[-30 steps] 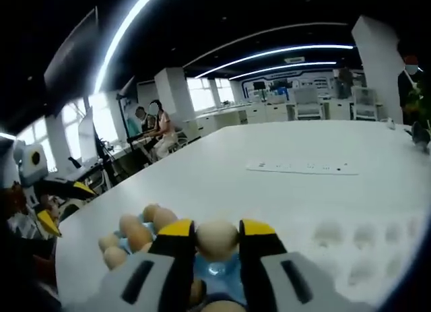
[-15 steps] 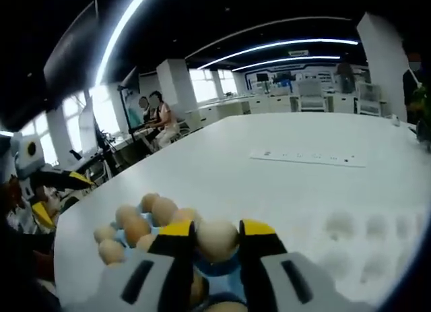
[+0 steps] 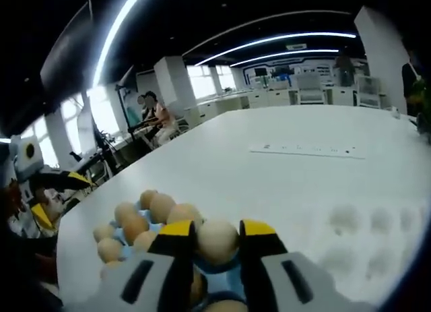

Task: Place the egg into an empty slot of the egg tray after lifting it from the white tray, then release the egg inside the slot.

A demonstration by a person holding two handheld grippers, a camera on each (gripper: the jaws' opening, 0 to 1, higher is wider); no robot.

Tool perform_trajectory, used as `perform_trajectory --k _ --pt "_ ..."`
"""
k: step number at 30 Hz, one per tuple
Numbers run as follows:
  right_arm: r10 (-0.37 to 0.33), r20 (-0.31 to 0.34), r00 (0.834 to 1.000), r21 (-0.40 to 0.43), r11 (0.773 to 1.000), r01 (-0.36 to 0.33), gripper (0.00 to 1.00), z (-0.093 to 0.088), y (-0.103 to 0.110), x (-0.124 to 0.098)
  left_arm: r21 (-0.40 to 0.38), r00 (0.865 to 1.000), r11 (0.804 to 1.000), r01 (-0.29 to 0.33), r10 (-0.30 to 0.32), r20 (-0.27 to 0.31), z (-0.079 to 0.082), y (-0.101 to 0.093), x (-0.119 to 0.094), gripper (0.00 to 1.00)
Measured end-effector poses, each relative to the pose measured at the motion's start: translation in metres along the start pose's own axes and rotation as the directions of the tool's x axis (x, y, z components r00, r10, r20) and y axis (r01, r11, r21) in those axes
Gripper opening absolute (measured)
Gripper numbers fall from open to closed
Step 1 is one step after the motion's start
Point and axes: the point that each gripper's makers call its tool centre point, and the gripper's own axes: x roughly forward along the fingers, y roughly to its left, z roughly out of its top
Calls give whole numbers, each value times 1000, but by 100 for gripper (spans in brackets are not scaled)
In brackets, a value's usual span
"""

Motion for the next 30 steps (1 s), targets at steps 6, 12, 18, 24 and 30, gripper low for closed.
perform_trajectory --k 6,12,18,24,30 --pt "2 -3 1000 -37 999 -2 22 1 2 1 8 1000 1000 3 -3 3 2 -1 0 68" --pt "8 0 1000 -44 999 -8 23 2 1 1 15 1000 1000 -3 3 7 4 1 0 69" --pt "6 7 1000 -46 999 -6 25 2 -1 -1 23 1000 1000 -1 1 5 4 0 1 69" --pt "9 18 1000 -35 999 -8 28 2 -3 -10 20 1000 1000 -1 1 10 5 0 1 68" --pt "-19 44 999 -18 1000 20 27 1 -13 -29 21 1000 1000 4 -4 6 4 -2 2 68"
